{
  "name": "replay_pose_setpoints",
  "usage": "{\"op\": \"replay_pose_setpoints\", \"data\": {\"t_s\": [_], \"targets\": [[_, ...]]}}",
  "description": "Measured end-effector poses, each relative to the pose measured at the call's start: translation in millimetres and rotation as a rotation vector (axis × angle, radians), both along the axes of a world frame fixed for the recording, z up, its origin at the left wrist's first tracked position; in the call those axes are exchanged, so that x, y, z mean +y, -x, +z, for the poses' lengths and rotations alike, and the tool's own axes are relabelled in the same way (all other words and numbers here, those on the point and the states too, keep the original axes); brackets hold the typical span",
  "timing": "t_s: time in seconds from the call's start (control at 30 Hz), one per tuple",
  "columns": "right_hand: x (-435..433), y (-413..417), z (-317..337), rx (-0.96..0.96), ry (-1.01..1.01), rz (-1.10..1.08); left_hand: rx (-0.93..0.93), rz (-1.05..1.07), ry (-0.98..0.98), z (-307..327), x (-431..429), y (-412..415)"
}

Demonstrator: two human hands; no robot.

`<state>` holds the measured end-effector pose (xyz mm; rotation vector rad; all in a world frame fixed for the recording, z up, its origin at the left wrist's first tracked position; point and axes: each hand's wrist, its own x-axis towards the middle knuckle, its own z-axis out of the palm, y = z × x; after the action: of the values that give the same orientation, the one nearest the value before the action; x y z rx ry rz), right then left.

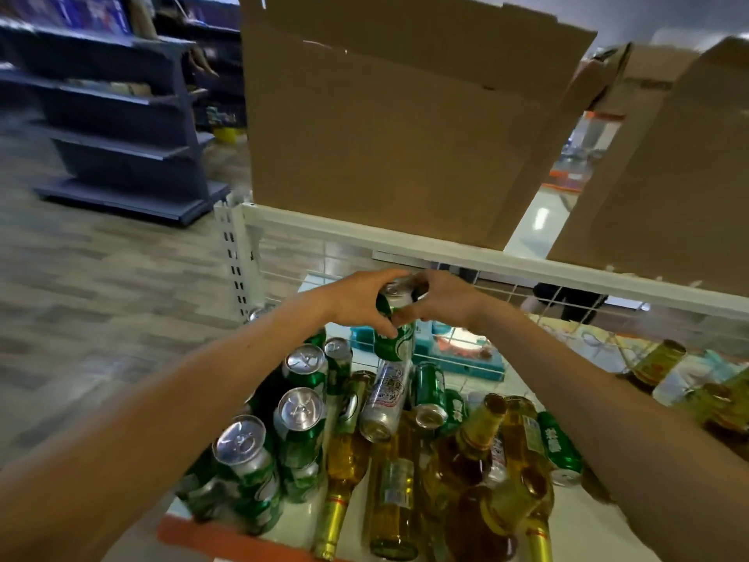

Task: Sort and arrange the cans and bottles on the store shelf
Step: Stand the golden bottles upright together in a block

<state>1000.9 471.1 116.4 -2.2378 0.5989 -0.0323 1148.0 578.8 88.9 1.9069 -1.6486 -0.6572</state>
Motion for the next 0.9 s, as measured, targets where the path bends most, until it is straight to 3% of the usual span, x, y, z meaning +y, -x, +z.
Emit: {"op": "replay_pose_setpoints", "data": {"t_s": [0.13, 0.27, 0.4, 0.67, 0.9], "targets": [[-2, -23, -10, -0.006, 0.026, -0.009, -0.071, 0.05, -0.004, 3, 11, -26], [-13, -27, -25, 0.232, 0.14, 0.002, -0.213, 0.125, -0.064, -9, 9, -41], [-27, -8, -43, 0.394, 0.066, -0.004, -0.291, 0.184, -0.146, -23, 3, -51], [-46, 24, -80, 0.485, 0.009, -0.091, -0.494, 0.293, -0.237, -40, 5, -48], [-51, 36, -111, 0.509, -0.061, -0.154, -0.439, 0.44, -0.245, -49, 8, -44]]}}
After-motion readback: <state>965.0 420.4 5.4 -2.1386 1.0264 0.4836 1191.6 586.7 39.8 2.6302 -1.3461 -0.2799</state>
